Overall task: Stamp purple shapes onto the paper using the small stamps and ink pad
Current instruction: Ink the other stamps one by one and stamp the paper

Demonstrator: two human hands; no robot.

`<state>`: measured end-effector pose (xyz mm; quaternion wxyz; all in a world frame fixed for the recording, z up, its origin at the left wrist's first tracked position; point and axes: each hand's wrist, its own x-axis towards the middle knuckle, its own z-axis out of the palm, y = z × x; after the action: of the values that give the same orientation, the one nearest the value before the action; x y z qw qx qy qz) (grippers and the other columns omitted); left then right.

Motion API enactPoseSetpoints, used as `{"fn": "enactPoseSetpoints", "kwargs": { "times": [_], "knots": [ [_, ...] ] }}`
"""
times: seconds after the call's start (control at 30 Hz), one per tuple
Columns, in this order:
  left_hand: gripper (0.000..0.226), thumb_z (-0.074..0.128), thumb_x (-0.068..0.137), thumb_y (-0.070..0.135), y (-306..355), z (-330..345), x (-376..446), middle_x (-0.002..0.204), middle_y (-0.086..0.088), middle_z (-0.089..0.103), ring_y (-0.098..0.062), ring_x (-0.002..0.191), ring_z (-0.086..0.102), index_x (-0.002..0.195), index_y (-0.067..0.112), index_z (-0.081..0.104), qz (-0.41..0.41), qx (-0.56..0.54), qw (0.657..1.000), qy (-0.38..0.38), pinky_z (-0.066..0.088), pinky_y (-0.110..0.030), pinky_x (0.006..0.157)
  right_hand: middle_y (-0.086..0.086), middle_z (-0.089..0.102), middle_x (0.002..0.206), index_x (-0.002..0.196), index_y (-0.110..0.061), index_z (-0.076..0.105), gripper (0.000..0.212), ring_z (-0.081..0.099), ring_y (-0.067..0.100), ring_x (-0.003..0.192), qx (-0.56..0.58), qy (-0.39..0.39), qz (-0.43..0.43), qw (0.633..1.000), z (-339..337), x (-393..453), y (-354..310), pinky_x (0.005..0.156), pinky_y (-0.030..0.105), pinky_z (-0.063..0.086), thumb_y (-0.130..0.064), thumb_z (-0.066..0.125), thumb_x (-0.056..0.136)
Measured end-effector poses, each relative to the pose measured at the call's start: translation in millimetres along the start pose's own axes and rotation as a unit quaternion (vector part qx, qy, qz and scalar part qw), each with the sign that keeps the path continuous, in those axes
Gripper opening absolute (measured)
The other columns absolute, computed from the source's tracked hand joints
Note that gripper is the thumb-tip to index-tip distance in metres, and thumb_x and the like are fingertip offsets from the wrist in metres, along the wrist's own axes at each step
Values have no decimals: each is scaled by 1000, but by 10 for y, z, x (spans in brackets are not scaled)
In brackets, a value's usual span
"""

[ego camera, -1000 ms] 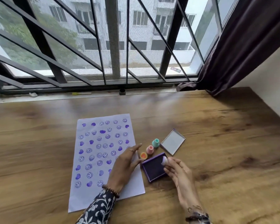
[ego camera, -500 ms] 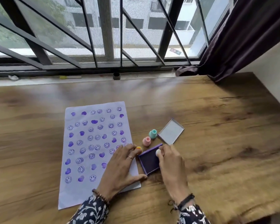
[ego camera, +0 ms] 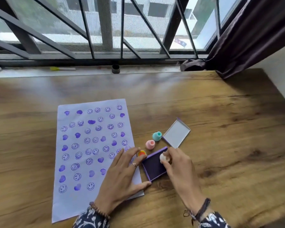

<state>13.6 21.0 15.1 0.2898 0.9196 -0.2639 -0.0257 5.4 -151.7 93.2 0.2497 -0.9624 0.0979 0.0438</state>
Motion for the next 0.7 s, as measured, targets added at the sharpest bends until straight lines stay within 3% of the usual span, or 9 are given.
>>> {"fn": "enactPoseSetpoints", "kwargs": {
  "times": [0.1,0.27,0.5,0.63,0.7],
  "knots": [
    [69,54,68,65,23,-25,-5,133,-3,50,-15,124,43,124,25,46,-4,-4,1000,0,17,-36,111,-7,45,81,87,-18,55,5,53,17,76,-38,-8,-8,999,23,64,-10,57,20,21,-18,59,86],
    [70,57,68,64,58,-86,-8,136,-3,47,-17,126,43,125,23,48,-3,2,1000,-7,13,-35,112,-7,46,79,85,-20,53,11,43,12,69,-33,23,3,999,58,4,-20,56,18,22,-16,63,84],
    [81,61,75,58,112,-267,-59,149,-2,23,-13,138,19,138,20,28,5,-33,999,-34,2,-36,118,12,68,86,81,-10,63,7,58,26,78,27,6,83,996,0,52,-134,65,34,44,-13,65,76],
    [73,67,76,45,-12,-580,-325,146,-4,32,-17,137,24,136,19,34,22,-66,997,23,3,-39,115,0,62,78,84,-16,63,3,55,17,73,61,73,41,995,148,-185,-514,59,24,32,-18,62,82],
    [74,67,76,44,-212,-725,-569,147,-2,32,-17,138,21,137,19,33,14,-38,998,42,4,-40,114,-5,58,83,89,-17,63,5,58,13,76,108,74,3,991,331,-411,-796,65,22,38,-19,62,85]
  ]
}}
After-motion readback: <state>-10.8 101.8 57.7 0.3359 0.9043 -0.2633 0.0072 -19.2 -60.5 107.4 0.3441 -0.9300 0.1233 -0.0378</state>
